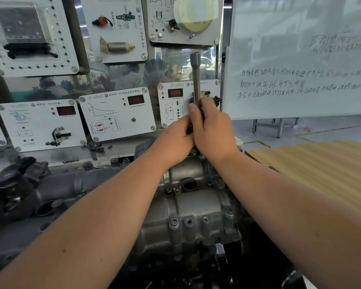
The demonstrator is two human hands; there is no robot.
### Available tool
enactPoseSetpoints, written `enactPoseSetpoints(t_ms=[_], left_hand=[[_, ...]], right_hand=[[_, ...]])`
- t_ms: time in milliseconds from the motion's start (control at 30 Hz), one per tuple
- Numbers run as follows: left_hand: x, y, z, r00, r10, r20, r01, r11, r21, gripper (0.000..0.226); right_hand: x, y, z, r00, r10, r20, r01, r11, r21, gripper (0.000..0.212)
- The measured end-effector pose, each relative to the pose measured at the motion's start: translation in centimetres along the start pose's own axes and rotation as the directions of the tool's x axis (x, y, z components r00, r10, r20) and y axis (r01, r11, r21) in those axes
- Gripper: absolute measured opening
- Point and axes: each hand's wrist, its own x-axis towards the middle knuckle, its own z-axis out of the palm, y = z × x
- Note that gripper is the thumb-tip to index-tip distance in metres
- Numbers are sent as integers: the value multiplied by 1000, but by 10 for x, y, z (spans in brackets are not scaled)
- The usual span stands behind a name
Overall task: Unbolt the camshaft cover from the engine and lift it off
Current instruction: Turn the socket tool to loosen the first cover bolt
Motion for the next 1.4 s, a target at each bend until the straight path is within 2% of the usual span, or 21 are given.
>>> enactPoseSetpoints(t_ms=[133,267,367,467,667,833,933,967,1067,1200,1400], left_hand=[[-2,1,1,999,-12,38,13,999,-32,40],[0,0,0,1000,7,27,-7,1000,1,32],[1,0,0,1000,15,8,-15,1000,9,28],[1,-2,0,1000,13,-2,-13,1000,-2,28],[0,-3,1,999,2,51,1,998,-61,41],[-1,-1,0,1000,-11,19,12,1000,-25,25],[1,-1,0,1000,-11,17,11,1000,18,24],[2,-1,0,1000,-9,17,9,1000,19,25],[2,-2,0,999,-27,18,27,1000,15,36],[2,-5,2,999,-22,27,22,1000,-10,43],[1,-4,1,999,-2,46,3,1000,-18,41]], right_hand=[[1,2,1,999,36,-21,-35,999,19,24],[1,1,1,998,55,0,-55,998,35,19],[1,-2,0,997,75,13,-75,996,56,35],[1,0,0,1000,17,4,-17,1000,11,16],[2,1,1,998,55,-19,-55,998,4,26],[1,-2,-1,998,57,33,-57,998,8,24],[0,-5,-2,997,72,38,-74,996,57,37],[0,-5,-2,997,68,36,-70,996,57,37],[0,-3,-2,999,27,23,-28,999,25,18],[0,-1,0,1000,22,10,-21,1000,-20,26],[0,1,2,999,37,10,-36,998,-55,27]])
